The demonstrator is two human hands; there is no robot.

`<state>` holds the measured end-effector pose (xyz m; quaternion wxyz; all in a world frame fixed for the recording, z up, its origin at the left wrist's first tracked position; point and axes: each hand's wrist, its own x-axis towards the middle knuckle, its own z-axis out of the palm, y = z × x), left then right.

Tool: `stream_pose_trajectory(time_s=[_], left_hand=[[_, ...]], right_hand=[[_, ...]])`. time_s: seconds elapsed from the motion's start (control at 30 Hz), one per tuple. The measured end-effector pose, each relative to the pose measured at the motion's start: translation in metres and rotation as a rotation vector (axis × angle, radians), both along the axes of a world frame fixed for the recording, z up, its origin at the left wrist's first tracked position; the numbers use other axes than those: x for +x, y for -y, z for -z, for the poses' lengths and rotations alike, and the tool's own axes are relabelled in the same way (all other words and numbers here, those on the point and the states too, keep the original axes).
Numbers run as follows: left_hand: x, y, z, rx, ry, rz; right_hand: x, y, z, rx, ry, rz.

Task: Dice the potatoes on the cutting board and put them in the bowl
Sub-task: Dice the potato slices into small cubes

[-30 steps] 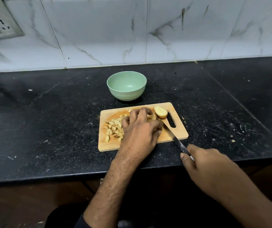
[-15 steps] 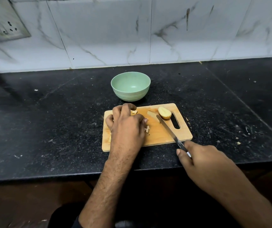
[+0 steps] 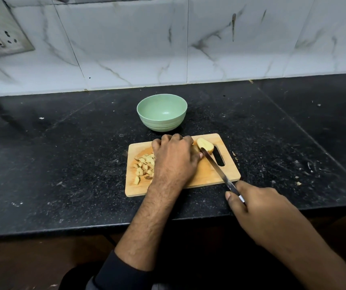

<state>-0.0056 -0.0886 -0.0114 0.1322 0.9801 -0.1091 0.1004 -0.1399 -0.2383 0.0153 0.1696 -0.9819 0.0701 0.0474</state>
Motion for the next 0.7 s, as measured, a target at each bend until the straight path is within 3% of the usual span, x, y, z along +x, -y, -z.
stream_pose_trajectory(time_s=[0.37, 0.53, 0.7], left_hand=[[-0.039, -0.005, 0.008, -0.155, 0.088, 0.171], [-0.045, -0.005, 0.009, -0.283, 0.041, 0.140], [-0.051, -0.002, 0.010, -0.292, 0.047, 0.115]], right_hand=[[-0.003, 0.006, 0.002, 0.013, 0.001, -0.010], [-0.005, 0.003, 0.007, 0.004, -0.018, -0.020], [-0.004, 0.004, 0.010, -0.002, -0.036, -0.020]])
